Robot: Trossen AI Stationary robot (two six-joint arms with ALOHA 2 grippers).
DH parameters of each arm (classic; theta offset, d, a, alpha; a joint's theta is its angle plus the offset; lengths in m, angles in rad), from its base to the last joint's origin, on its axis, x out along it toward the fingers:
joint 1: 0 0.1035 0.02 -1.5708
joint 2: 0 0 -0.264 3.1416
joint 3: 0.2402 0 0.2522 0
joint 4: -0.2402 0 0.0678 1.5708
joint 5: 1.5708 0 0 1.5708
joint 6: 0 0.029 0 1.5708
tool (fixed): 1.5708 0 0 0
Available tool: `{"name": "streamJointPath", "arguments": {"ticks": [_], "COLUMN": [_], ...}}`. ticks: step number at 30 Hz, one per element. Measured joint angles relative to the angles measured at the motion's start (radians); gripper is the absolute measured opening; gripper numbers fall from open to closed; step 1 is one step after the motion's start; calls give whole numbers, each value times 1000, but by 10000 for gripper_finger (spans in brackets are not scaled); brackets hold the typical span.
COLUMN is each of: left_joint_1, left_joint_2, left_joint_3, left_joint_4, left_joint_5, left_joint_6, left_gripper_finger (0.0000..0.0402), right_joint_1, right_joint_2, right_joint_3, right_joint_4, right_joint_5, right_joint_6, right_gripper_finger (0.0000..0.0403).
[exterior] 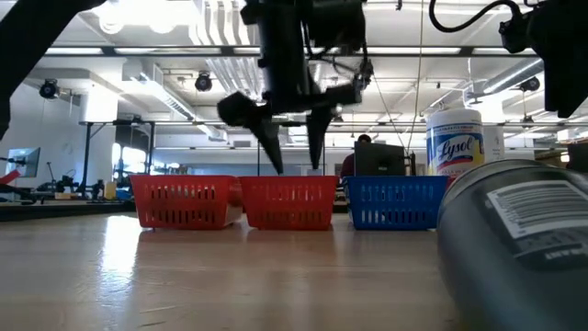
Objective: Pick & Place Travel size toiletries
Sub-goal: Put the green shampoo into the middle orange basket
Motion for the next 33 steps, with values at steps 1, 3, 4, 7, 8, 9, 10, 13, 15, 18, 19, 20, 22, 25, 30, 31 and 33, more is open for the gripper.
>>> {"name": "streamJointPath", "arguments": {"ticks": [1, 3, 4, 7, 8, 9, 10, 13, 15, 18, 19, 20, 22, 25, 30, 31, 33], "left_joint_1": [-7, -22, -34, -92, -117, -142, -166, -234, -274, -325, -339, -350, -368, -383, -393, -394, -395], "left_joint_2": [-5, -12, -13, -14, -15, -17, -17, -1, 23, 63, 79, 92, 121, 165, 235, 248, 275], "left_joint_3": [8, 28, 42, 86, 95, 97, 97, 97, 96, 96, 96, 96, 96, 106, 162, 175, 199], "left_joint_4": [6, 37, 61, 144, 178, 209, 233, 261, 267, 352, 388, 429, 485, 508, 508, 511, 504], "left_joint_5": [-3, -8, -10, 1, 7, 7, 7, 8, 8, 8, 9, 11, 11, 10, -2, -2, -4], "left_joint_6": [13, 52, 64, 117, 127, 132, 133, 132, 132, 135, 132, 127, 100, 49, 26, 27, 32], "left_gripper_finger": [240, 247, 249, 251, 251, 250, 250, 249, 249, 250, 250, 250, 250, 250, 250, 250, 250], "right_joint_1": [0, 0, 0, 0, 0, 0, 0, 0, 0, 0, 0, 0, 0, 0, 0, 0, 0], "right_joint_2": [0, 0, 0, 0, 0, 0, 0, 0, 0, 0, 0, 0, 0, 0, 0, 0, 0], "right_joint_3": [0, 0, 0, 0, 0, 0, 0, 0, 0, 0, 0, 0, 0, 0, 0, 0, 0], "right_joint_4": [0, -1, -1, -1, -1, -1, -1, -2, -2, -2, -2, -1, -1, -1, -2, -2, -2], "right_joint_5": [0, -2, -2, -2, -2, -3, -3, -3, -3, -3, -3, -4, -9, -13, -22, -23, -26], "right_joint_6": [-4, -10, -11, -21, -23, -26, -29, -37, -41, -51, -53, -56, -60, -64, -91, -94, -97], "right_gripper_finger": [349, 349, 348, 340, 338, 335, 333, 328, 327, 329, 331, 334, 341, 351, 358, 358, 357]}}
